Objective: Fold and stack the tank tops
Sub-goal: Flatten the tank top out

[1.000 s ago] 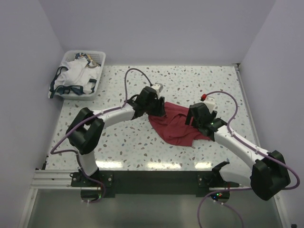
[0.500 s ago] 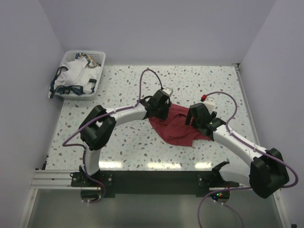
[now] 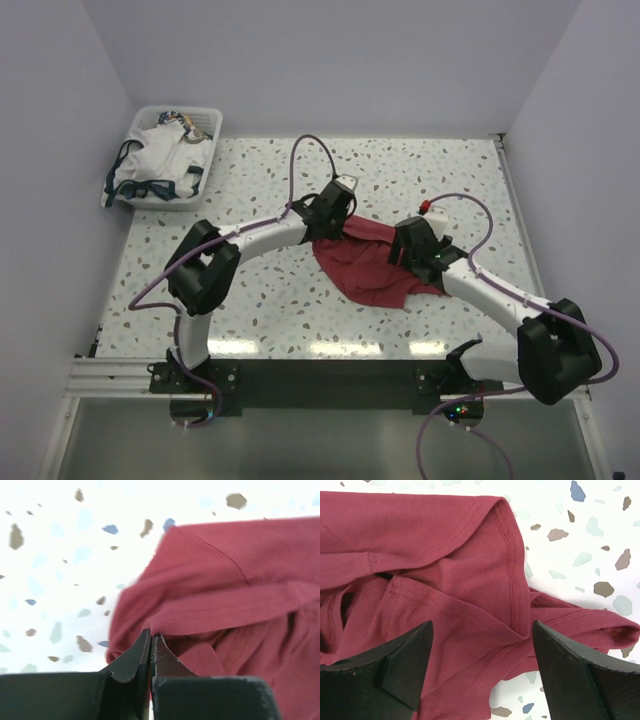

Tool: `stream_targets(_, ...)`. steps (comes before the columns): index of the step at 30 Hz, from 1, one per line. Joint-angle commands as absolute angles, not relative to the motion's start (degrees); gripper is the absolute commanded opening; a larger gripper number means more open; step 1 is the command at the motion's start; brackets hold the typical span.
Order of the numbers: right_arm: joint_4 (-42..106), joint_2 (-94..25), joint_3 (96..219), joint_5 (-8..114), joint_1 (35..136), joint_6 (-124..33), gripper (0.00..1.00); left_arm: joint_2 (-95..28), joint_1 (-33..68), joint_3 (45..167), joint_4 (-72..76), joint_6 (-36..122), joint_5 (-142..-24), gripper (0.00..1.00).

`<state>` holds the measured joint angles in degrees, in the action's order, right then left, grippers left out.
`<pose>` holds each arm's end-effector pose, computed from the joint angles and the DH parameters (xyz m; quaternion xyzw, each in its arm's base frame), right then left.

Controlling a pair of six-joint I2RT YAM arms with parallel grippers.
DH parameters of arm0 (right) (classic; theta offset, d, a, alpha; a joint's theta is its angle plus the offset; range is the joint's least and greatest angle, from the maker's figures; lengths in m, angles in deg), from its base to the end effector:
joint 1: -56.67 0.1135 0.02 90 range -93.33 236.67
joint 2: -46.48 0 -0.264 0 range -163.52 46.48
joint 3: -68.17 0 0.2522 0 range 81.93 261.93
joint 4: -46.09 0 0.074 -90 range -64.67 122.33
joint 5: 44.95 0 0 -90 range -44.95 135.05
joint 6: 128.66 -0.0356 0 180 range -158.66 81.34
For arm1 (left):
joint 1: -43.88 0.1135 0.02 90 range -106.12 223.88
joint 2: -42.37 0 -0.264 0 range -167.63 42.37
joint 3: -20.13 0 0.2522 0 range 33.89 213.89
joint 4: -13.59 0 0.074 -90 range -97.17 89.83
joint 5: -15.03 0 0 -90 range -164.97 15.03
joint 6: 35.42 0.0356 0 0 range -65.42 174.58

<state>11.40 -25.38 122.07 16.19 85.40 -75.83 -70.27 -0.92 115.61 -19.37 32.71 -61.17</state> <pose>0.2201 0.1010 0.2030 0.1471 0.9091 -0.0294 0.3886 0.3127 -0.2985 0.1994 0.1453 0.9228 -0.0917 0.3449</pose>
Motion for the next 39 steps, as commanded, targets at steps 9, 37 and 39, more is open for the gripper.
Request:
stream_targets(9,14.57,-28.93,125.96,15.96,84.71,-76.02,0.82,-58.63,10.21,115.20,-21.26,31.91,-58.19,0.00)
stream_targets(37,17.21,-29.45,127.62,19.92,92.08,-68.57,0.72,-48.16,18.30,95.94,-15.55,24.96,-66.36,0.00)
stream_targets(39,18.70,-31.47,130.96,23.05,94.36,-66.27,0.72,-47.99,18.30,95.86,-15.46,24.87,-66.45,0.00)
